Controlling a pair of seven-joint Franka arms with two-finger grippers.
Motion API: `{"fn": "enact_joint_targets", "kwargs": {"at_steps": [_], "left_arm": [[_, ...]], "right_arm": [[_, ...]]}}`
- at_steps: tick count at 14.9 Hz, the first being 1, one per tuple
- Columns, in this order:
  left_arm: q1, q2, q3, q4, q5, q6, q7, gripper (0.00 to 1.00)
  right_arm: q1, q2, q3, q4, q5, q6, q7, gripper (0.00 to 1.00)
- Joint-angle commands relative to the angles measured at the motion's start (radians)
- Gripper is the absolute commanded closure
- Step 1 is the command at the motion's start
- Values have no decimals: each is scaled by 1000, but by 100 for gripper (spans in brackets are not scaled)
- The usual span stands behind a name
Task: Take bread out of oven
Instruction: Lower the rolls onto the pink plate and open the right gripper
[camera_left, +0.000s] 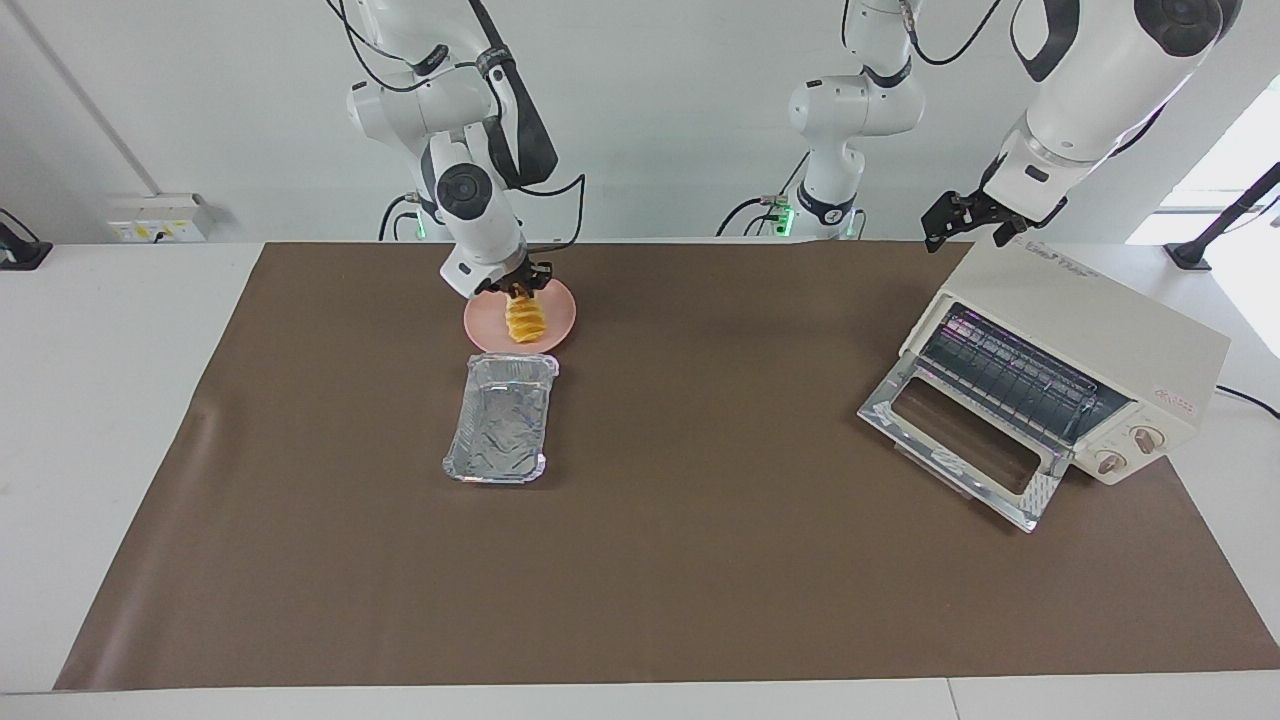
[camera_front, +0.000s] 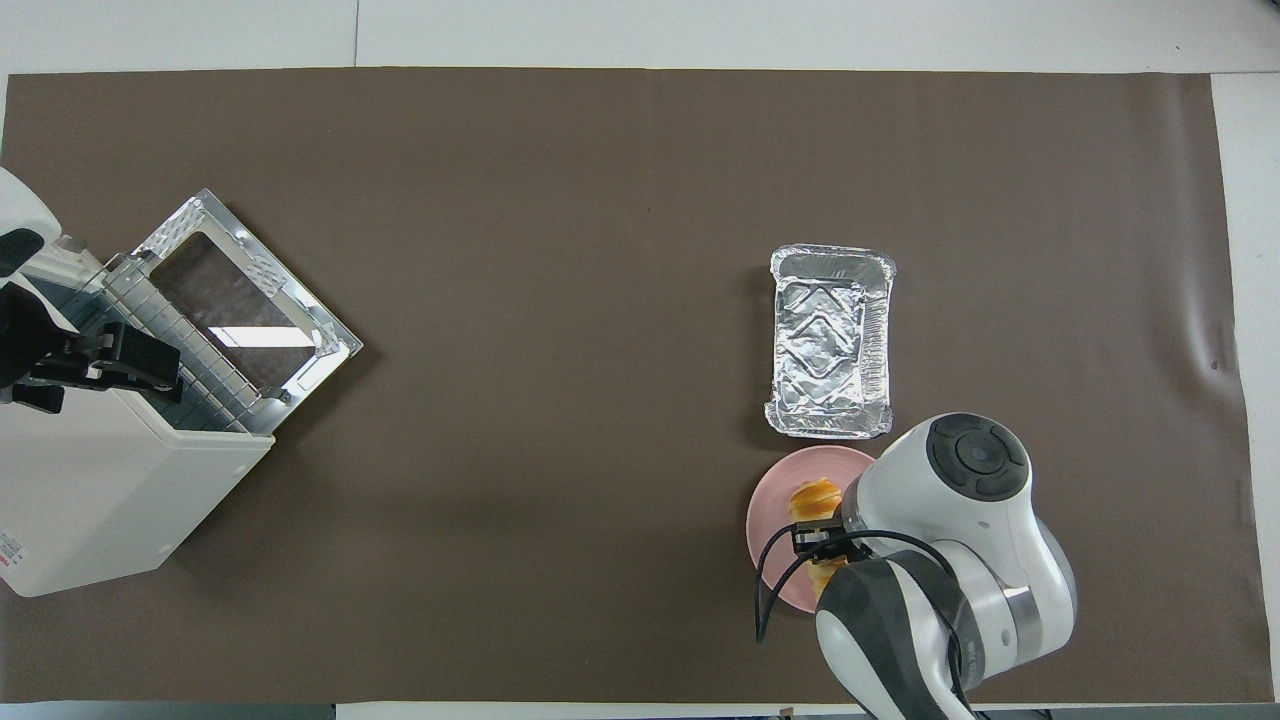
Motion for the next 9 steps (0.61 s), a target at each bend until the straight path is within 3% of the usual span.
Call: {"fn": "enact_joint_targets", "kwargs": {"at_steps": [1, 3, 6, 9], "left_arm": [[7, -16, -2, -17, -12, 16, -1, 0], [7, -16, -2, -17, -12, 16, -1, 0], [7, -16, -2, -17, -12, 16, -1, 0], [7, -16, -2, -17, -12, 16, -3, 0]], "right_arm": [[-4, 3, 0, -2, 13, 11, 10, 0], [-18, 8, -2, 64, 13, -4, 10, 0], [-91, 6, -5, 242, 0, -140, -4, 0], [-143, 5, -7, 389, -45, -199, -15, 0]]}}
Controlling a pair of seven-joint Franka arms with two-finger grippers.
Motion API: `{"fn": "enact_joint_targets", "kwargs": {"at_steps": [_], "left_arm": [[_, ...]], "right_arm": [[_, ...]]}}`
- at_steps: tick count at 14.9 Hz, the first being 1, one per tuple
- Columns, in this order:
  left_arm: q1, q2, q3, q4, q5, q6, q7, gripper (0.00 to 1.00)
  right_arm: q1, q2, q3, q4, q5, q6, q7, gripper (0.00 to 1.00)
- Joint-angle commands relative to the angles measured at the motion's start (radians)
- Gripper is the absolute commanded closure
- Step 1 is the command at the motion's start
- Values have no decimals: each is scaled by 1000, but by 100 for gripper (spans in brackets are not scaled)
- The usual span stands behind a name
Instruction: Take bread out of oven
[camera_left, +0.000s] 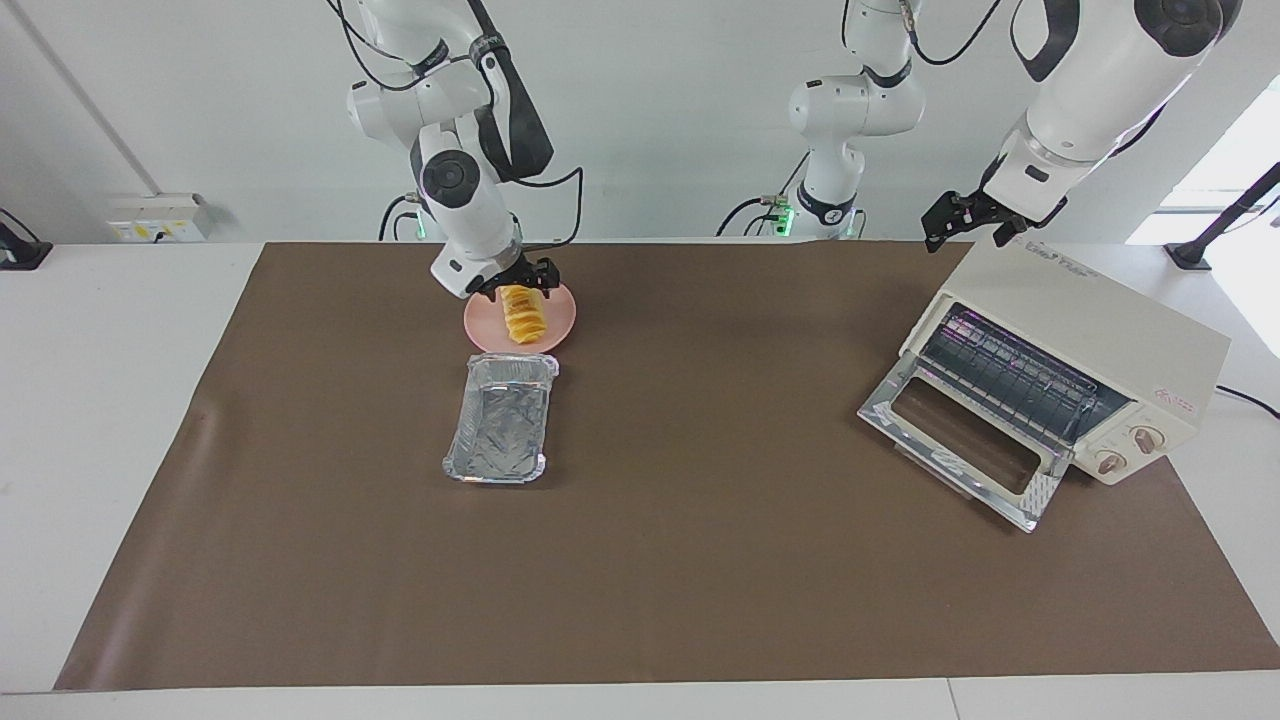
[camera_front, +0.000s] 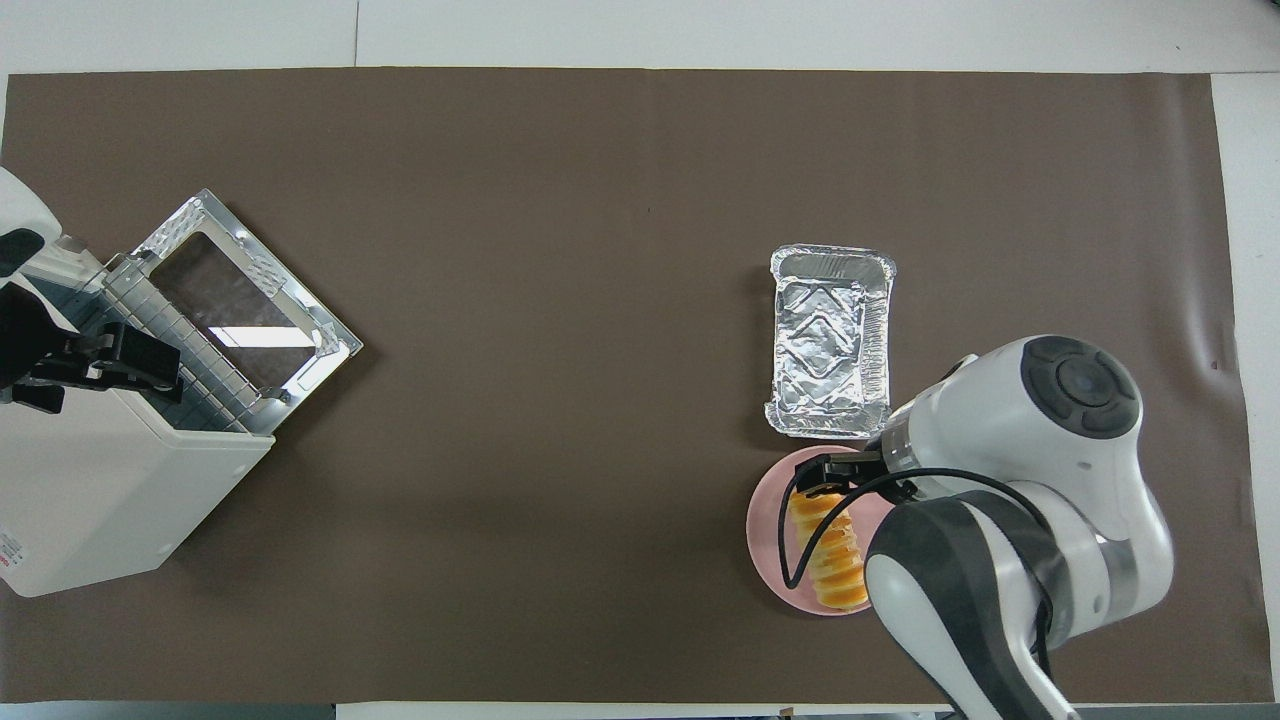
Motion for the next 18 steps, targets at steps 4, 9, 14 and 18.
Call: {"fn": "enact_joint_targets", "kwargs": {"at_steps": [4, 9, 14, 18], "left_arm": [[7, -16, -2, -17, -12, 16, -1, 0], [7, -16, -2, -16, -12, 16, -3, 0], [7, -16, -2, -17, -12, 16, -1, 0], [7, -18, -2, -17, -12, 16, -1, 0]], "right_arm": [[-86, 15, 5, 272, -143, -144, -130, 0], [-129, 55, 2, 481, -182, -350, -195, 0], [-227, 84, 4, 521, -182, -324, -189, 0], [-247, 76, 4, 504, -182, -330, -176, 0]]}}
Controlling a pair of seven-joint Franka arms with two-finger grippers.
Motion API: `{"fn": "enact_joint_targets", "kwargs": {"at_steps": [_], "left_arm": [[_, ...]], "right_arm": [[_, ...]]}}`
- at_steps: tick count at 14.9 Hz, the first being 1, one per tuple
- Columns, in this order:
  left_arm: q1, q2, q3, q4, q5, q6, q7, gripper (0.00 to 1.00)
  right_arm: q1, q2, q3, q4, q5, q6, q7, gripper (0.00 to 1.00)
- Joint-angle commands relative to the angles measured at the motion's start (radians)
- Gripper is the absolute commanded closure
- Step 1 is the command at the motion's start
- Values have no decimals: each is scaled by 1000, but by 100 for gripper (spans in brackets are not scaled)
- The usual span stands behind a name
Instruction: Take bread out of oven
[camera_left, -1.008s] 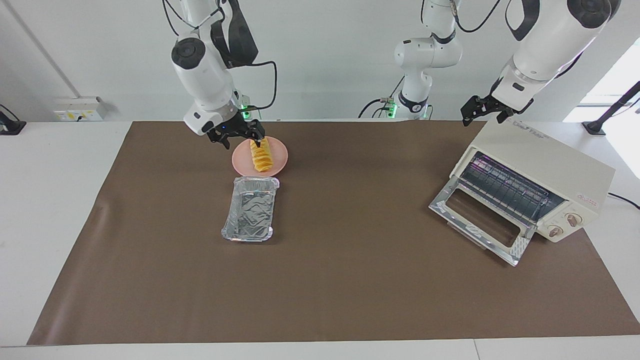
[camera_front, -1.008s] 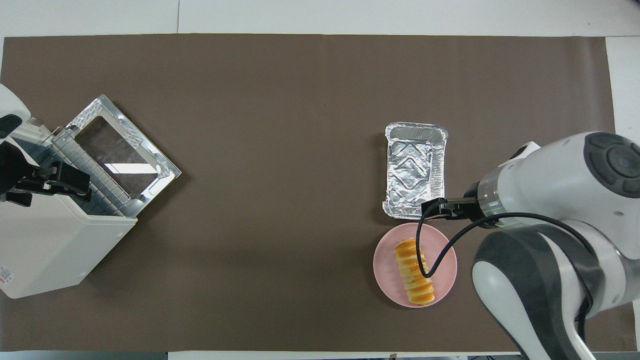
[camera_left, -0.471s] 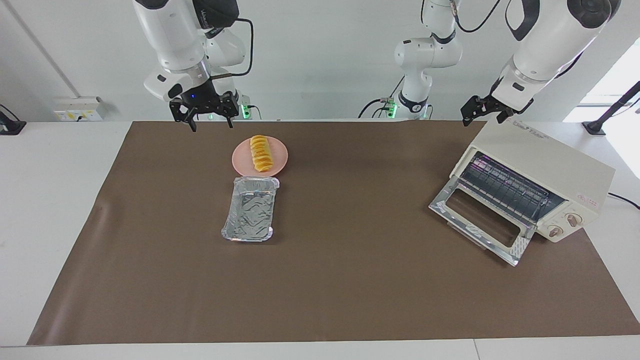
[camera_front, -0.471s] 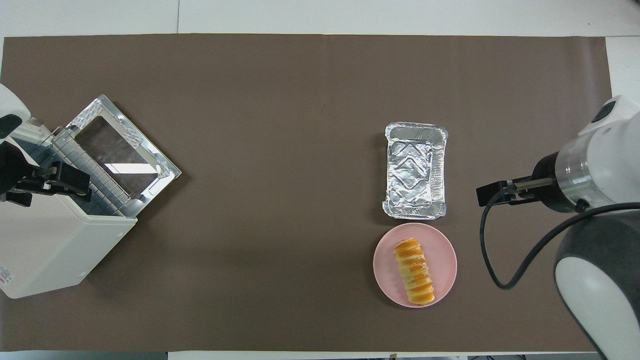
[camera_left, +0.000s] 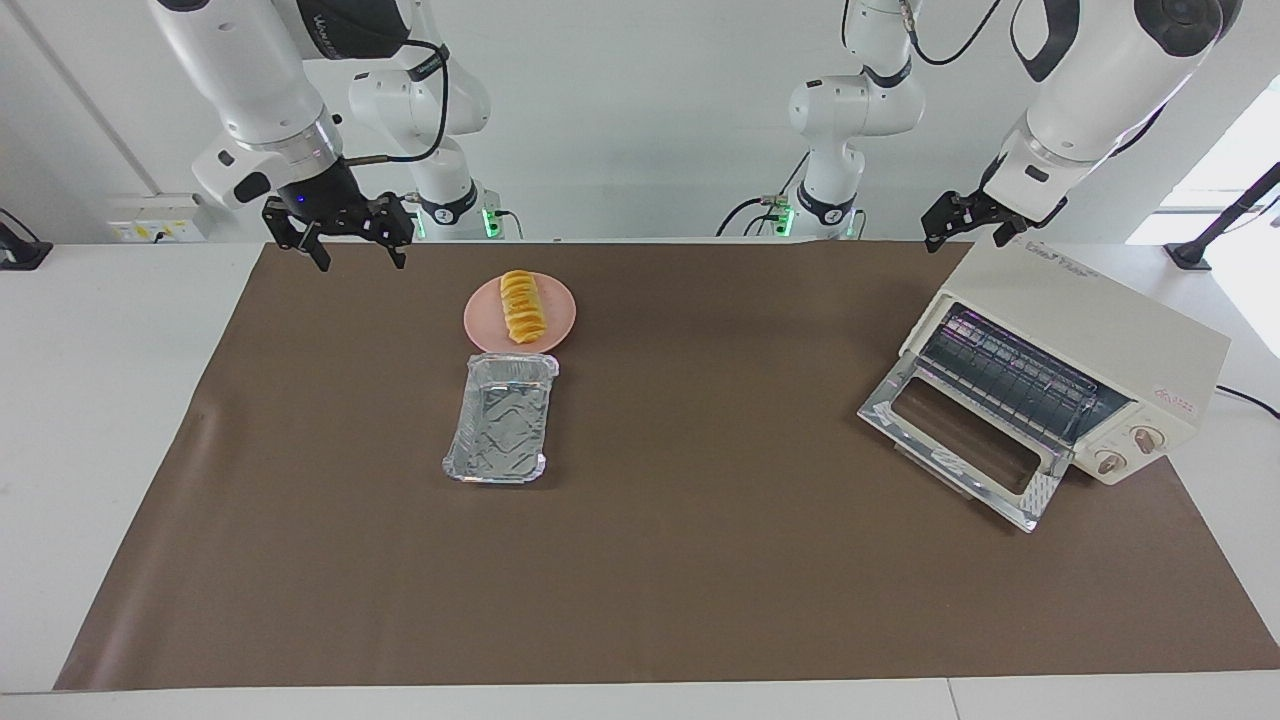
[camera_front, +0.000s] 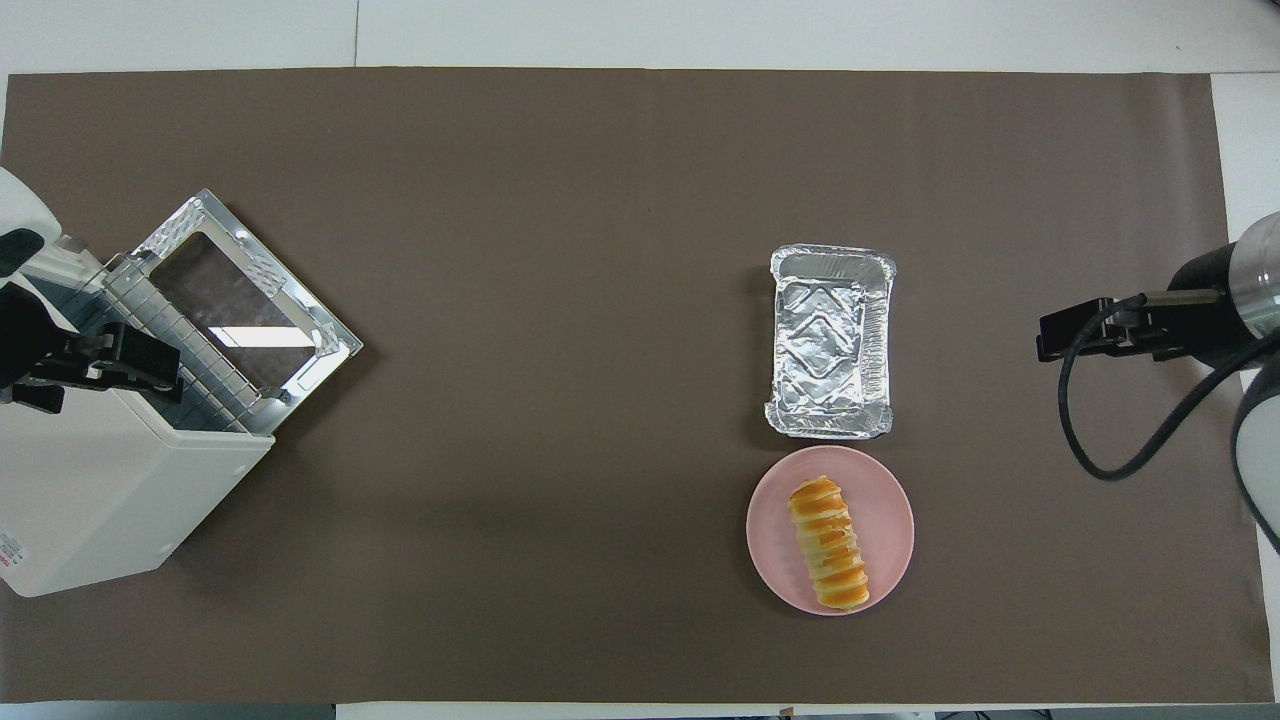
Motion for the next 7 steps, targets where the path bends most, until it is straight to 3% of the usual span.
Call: {"fn": "enact_joint_targets", "kwargs": {"at_steps": [1, 7], "left_arm": [[7, -16, -2, -17, -12, 16, -1, 0], [7, -18, -2, -16, -12, 16, -3, 0]], "right_arm": [[-13, -4, 14, 1, -14, -10, 4, 0], [-36, 4, 14, 10, -14, 7, 4, 0]]}}
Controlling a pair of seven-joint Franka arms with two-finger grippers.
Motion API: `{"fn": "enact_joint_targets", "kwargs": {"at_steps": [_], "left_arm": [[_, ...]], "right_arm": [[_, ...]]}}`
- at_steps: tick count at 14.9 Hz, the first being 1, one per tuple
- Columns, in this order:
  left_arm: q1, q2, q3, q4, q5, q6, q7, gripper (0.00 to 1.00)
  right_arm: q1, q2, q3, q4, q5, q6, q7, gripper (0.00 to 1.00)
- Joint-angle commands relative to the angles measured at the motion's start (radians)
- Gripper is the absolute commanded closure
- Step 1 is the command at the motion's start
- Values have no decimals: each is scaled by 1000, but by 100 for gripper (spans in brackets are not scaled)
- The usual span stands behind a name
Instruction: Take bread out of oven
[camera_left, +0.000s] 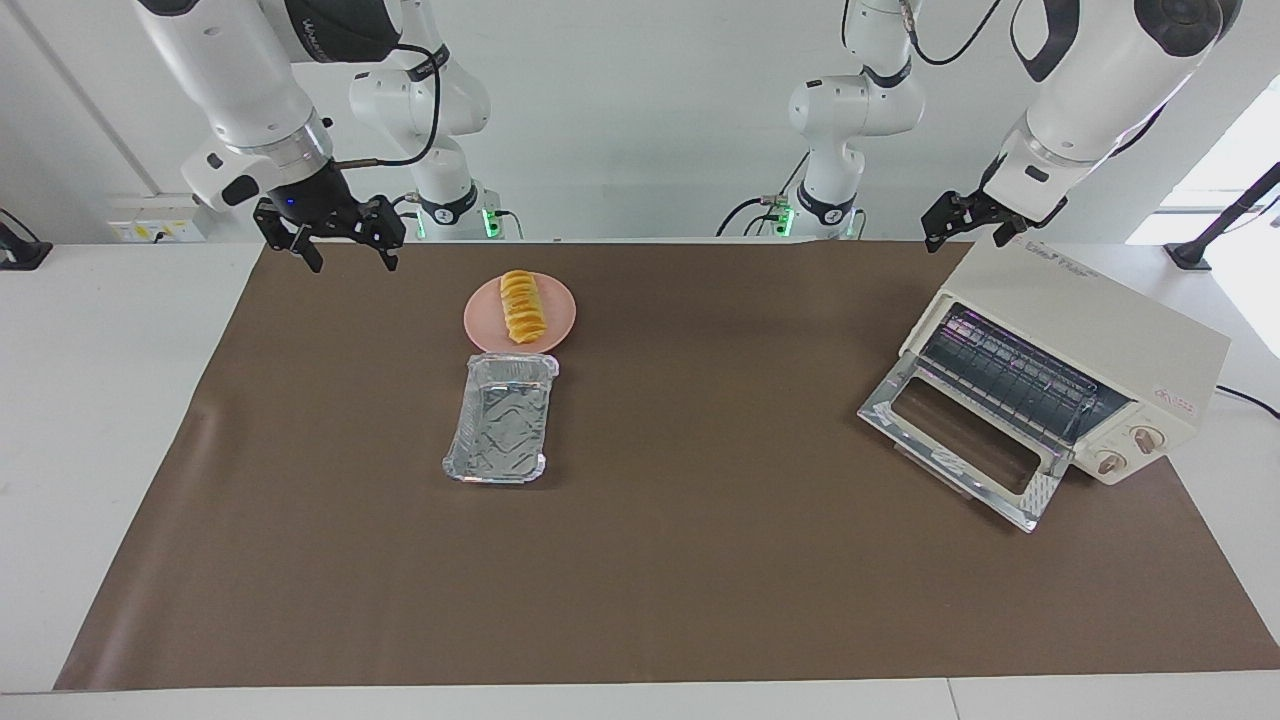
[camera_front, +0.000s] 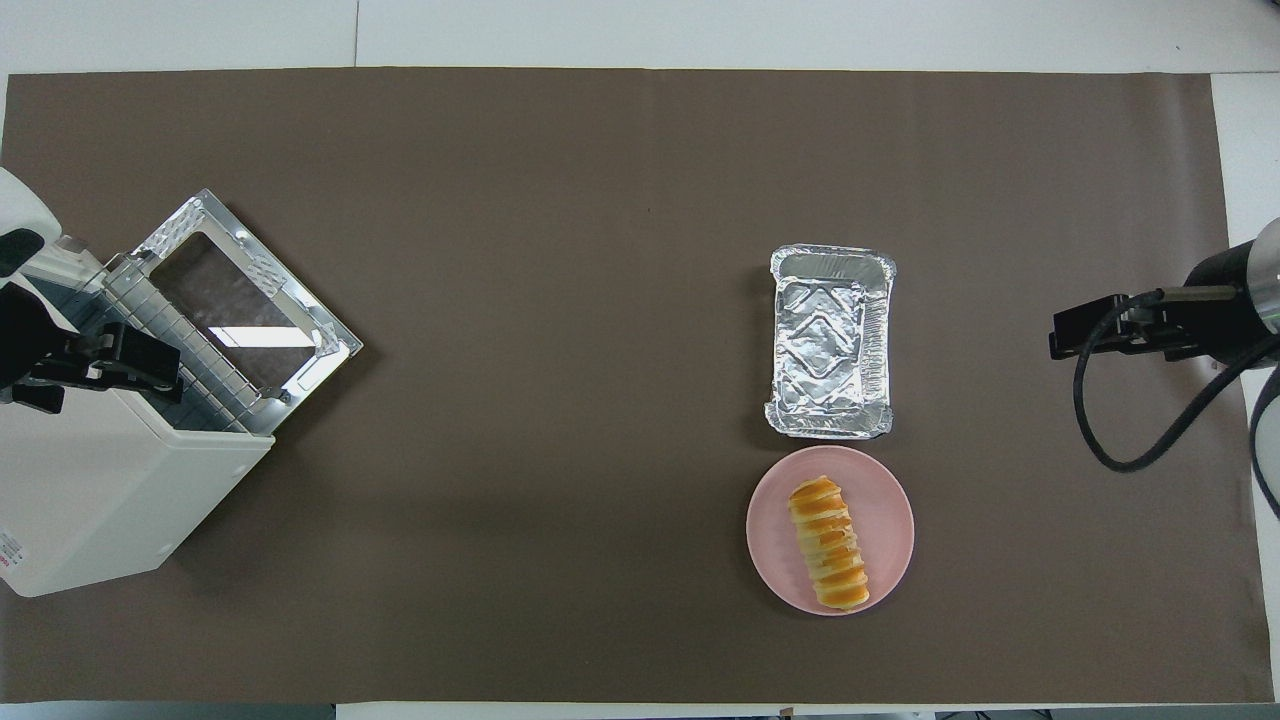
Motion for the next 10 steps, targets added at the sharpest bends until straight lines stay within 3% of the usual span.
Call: {"fn": "enact_joint_targets", "kwargs": {"at_steps": [1, 2, 5, 10], "left_arm": [[7, -16, -2, -17, -12, 16, -1, 0], [7, -16, -2, -17, -12, 16, -3, 0], [7, -16, -2, -17, -12, 16, -1, 0], [7, -18, -2, -17, -12, 16, -1, 0]], "right_arm": [[-16, 4, 14, 12, -11, 7, 2, 0], [5, 5, 6, 15, -11, 4, 3, 0], [178, 7, -179, 10, -14, -3, 3, 0], [105, 2, -129, 10, -16, -5, 1, 0]]}}
